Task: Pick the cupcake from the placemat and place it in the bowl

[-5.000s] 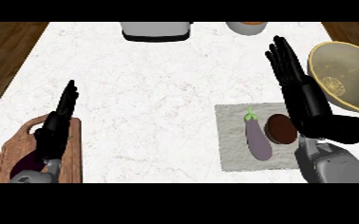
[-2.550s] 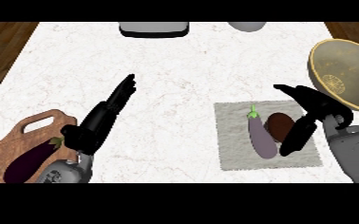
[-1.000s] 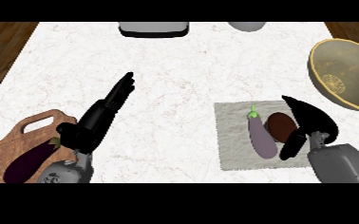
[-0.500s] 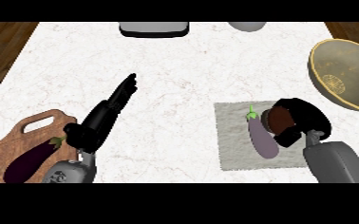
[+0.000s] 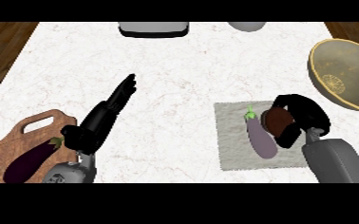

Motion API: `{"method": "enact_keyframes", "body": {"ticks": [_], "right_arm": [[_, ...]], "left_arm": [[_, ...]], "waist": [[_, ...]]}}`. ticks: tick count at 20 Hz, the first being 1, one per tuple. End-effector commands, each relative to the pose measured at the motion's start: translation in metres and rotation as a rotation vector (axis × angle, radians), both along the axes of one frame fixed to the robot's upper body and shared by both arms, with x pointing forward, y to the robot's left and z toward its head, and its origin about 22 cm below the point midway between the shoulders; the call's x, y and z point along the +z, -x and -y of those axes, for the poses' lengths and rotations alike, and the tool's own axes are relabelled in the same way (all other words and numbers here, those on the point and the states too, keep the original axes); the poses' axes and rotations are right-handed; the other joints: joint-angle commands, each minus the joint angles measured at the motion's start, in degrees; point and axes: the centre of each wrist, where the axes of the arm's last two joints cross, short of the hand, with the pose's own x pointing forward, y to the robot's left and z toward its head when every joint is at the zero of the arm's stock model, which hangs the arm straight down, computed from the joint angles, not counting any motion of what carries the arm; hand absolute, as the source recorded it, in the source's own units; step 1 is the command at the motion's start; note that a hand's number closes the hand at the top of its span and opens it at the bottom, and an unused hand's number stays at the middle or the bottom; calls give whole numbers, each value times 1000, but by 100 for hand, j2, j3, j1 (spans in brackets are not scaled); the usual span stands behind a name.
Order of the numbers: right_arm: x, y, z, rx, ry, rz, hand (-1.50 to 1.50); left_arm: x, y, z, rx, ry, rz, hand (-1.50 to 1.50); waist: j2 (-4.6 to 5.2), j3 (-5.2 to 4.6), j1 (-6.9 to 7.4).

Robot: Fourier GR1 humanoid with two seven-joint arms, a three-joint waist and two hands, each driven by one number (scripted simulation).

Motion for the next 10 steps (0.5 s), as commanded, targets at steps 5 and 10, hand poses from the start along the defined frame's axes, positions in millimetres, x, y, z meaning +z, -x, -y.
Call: {"method": "enact_keyframes", "body": {"ticks": [5,10], "right_arm": [[19,22,-8,573,39,64,150],[56,21,27,453,168,334,150]], "left_arm": [[10,-3,-1,12,2,1,0],[13,-1,-7,-1,7,14,0]], "waist": [[-24,4,-37],[-18,2,-42]]}}
